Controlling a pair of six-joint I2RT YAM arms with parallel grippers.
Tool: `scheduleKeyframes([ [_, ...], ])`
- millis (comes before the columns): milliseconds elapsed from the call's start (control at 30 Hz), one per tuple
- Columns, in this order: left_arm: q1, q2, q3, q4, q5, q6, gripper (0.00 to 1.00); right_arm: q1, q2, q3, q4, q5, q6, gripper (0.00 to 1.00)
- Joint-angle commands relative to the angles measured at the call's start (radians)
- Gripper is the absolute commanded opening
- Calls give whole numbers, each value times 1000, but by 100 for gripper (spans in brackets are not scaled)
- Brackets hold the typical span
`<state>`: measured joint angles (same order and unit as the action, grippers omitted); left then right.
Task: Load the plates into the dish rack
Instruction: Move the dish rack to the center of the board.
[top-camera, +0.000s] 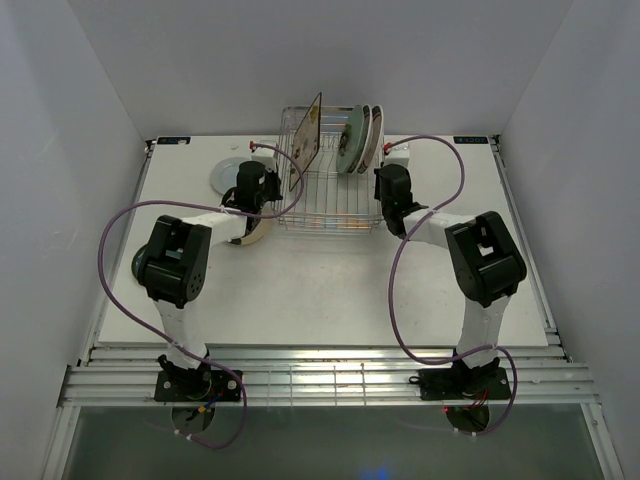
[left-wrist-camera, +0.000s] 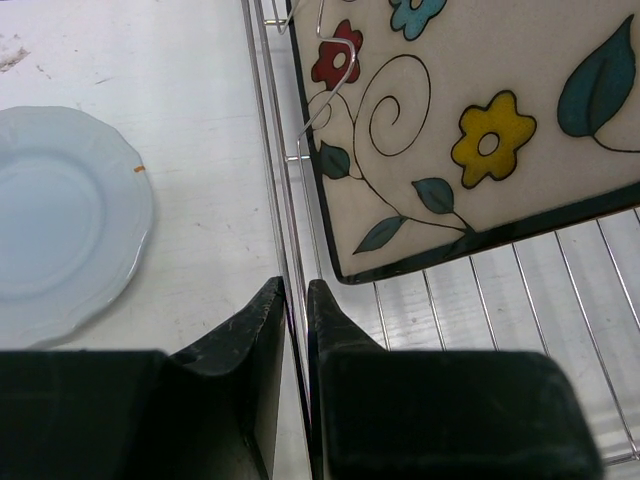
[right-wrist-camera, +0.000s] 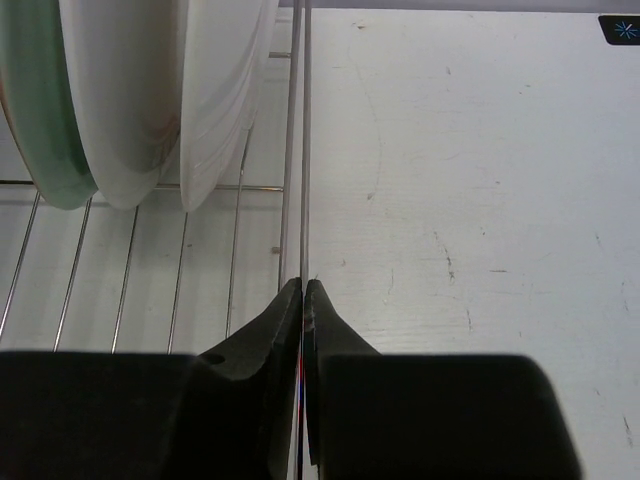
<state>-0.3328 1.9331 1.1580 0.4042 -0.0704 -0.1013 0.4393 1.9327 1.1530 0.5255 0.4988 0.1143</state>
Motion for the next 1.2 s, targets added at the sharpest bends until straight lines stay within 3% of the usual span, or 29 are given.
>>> scheduleKeyframes([
  [0, 0, -106, -27, 65, 101, 38, 0, 4, -100, -50, 200, 52, -47, 8],
  [267, -3, -144, -72, 64, 106, 43, 0, 9, -129, -75, 160, 64, -31, 8],
  [667, -17, -171, -106, 64, 116, 55, 0, -4, -84, 14, 39, 46, -5, 8],
  [733, -15, -175, -115, 64, 135, 61, 2, -11, -77, 33, 7, 29, -4, 13],
  [800, -17, -184, -121, 64, 162, 69, 15, -13, -72, 51, -8, 27, -2, 16],
  [1000, -17, -220, -144, 65, 170, 89, 34, -13, -107, 28, -16, 21, 4, 26],
  [1100, -18, -232, -153, 64, 178, 95, 68, -13, -132, 16, -19, 12, 5, 35],
  [1133, -18, -235, -155, 64, 184, 95, 87, -13, -136, 7, -18, 9, 7, 39],
  [1167, -17, -235, -158, 64, 187, 95, 95, -13, -147, 4, -19, 6, 10, 40],
])
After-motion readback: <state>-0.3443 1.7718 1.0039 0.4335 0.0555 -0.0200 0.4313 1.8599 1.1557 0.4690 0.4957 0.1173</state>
